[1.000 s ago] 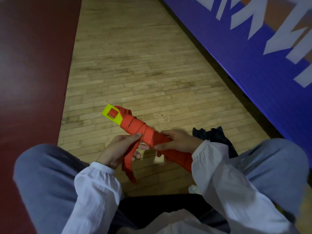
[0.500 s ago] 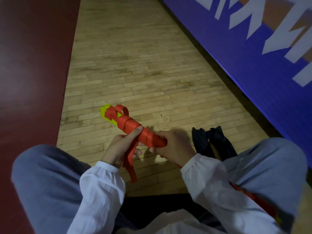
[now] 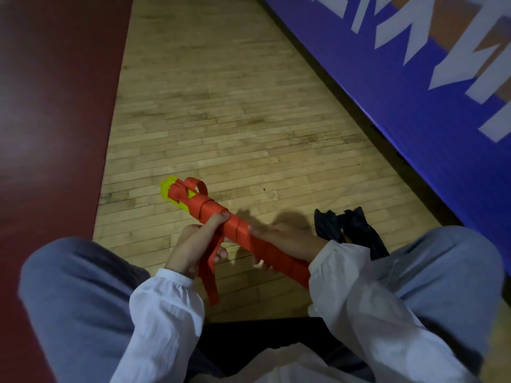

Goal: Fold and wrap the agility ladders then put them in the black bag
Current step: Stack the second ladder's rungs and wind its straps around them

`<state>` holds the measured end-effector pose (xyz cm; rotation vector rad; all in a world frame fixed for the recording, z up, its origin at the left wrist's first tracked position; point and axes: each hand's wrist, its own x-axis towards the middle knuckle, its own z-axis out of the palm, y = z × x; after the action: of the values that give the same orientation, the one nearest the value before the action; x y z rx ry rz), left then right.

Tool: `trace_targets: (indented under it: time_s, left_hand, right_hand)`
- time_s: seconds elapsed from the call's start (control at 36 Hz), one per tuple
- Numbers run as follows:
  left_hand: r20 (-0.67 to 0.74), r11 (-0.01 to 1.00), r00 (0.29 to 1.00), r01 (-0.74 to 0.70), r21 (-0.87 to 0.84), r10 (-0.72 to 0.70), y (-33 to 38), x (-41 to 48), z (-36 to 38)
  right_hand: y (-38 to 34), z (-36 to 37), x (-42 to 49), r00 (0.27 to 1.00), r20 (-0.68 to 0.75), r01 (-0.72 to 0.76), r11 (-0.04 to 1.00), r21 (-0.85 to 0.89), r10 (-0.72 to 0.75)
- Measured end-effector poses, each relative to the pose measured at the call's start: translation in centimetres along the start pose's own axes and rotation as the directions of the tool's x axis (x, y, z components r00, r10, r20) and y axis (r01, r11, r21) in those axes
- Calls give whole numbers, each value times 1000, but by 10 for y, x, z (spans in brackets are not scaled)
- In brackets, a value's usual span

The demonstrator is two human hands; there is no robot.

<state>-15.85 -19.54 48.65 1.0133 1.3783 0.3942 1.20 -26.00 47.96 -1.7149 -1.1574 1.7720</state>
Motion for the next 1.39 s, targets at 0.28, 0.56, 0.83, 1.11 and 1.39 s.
trace_targets:
  time_s: [0.28, 0.56, 0.83, 1.11, 1.39]
  left_hand:
    - [88, 999, 996, -23, -33, 25, 0, 0, -5]
    - [235, 998, 972, -11, -57, 24, 5, 2, -7]
    - [236, 996, 970, -49, -78, 66, 7, -3, -4]
    - [173, 990, 979, -93, -103, 110, 4, -3, -4]
    - [173, 995, 981, -84, -51, 92, -6, 3, -9]
  right_hand:
    - [1, 4, -2, 995, -42, 91, 995, -40, -92]
    - [4, 4, -2, 972, -182, 127, 984, -127, -149]
    - [7, 7, 0, 932, -299, 122, 955, -270, -203]
    - [5, 12, -1, 947, -254, 113, 944, -311, -197]
    - [6, 2, 0, 993, -117, -4, 987, -161, -15]
